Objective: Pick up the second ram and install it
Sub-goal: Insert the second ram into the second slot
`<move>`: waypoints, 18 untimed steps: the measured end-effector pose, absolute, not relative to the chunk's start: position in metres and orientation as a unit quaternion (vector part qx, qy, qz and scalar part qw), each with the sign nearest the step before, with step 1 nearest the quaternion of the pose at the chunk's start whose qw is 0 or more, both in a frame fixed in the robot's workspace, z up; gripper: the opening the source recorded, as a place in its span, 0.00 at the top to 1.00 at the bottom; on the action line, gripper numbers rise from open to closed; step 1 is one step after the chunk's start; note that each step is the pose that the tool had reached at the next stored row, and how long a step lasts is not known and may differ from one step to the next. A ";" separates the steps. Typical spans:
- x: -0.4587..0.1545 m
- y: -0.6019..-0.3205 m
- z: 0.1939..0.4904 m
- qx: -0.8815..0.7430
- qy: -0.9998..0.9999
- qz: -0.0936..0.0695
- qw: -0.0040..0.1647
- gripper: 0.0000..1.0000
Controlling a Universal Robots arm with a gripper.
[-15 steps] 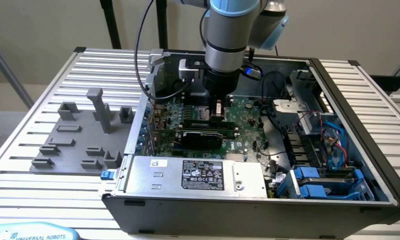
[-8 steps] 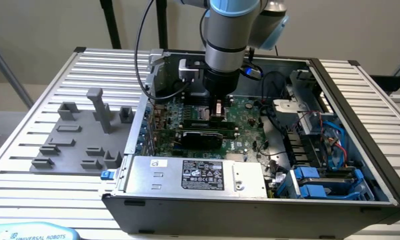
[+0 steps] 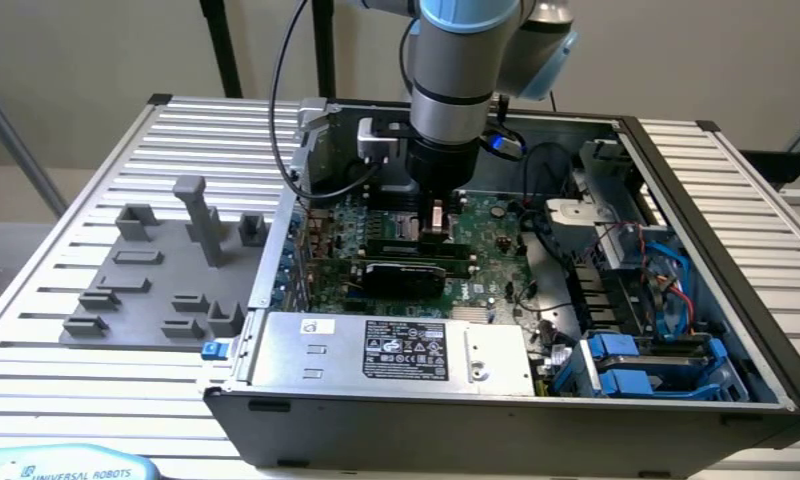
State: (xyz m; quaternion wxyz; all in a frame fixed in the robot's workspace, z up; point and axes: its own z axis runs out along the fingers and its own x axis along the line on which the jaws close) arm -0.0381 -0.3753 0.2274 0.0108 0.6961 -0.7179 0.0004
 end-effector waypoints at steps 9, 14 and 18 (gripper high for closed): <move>-0.039 -0.375 0.227 0.696 -0.718 0.000 0.011 0.87; -0.039 -0.375 0.227 0.696 -0.718 0.001 0.010 0.87; -0.039 -0.375 0.227 0.696 -0.718 0.001 0.010 0.87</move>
